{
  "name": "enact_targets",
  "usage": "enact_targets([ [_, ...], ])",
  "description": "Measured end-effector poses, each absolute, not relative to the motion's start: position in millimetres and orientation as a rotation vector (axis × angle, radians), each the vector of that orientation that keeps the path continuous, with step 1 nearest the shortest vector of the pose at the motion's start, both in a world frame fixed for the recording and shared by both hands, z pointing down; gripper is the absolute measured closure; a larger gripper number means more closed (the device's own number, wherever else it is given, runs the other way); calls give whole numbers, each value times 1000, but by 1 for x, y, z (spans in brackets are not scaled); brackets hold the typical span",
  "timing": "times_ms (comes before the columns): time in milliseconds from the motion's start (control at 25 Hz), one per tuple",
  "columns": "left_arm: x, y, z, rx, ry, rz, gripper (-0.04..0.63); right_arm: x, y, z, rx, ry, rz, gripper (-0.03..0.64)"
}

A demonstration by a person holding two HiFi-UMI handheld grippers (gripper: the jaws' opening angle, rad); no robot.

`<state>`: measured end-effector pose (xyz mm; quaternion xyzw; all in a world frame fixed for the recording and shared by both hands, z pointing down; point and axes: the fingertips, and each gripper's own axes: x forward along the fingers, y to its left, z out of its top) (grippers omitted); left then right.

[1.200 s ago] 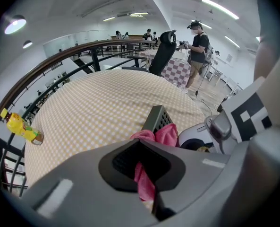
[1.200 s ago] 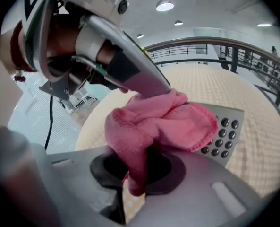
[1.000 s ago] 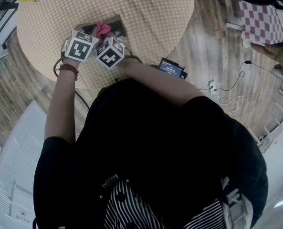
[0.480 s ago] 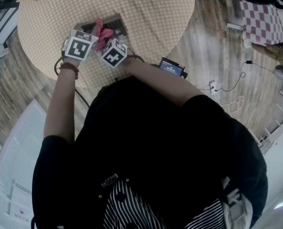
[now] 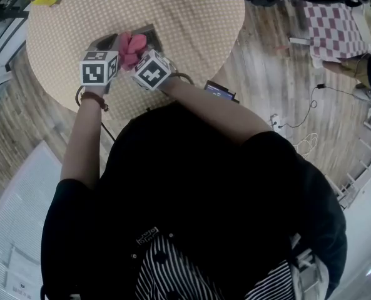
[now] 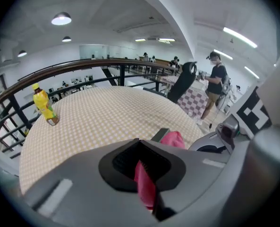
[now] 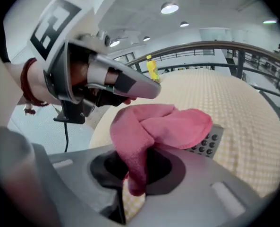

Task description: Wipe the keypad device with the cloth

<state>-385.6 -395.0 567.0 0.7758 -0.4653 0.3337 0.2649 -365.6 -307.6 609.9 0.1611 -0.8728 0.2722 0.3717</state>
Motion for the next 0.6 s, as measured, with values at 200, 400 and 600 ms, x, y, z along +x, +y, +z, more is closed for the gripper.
enact_targets([
  [200, -392, -376, 502, 2134, -1333, 599, 604, -349, -317, 539, 549, -2357, 724, 549],
  [400, -406, -346, 437, 2199, -1401, 407, 604, -342, -314, 465, 649, -2472, 639, 549],
  [600, -403, -323, 369, 2306, -1448, 222, 603, -335, -309, 396, 765, -2564, 621, 551],
])
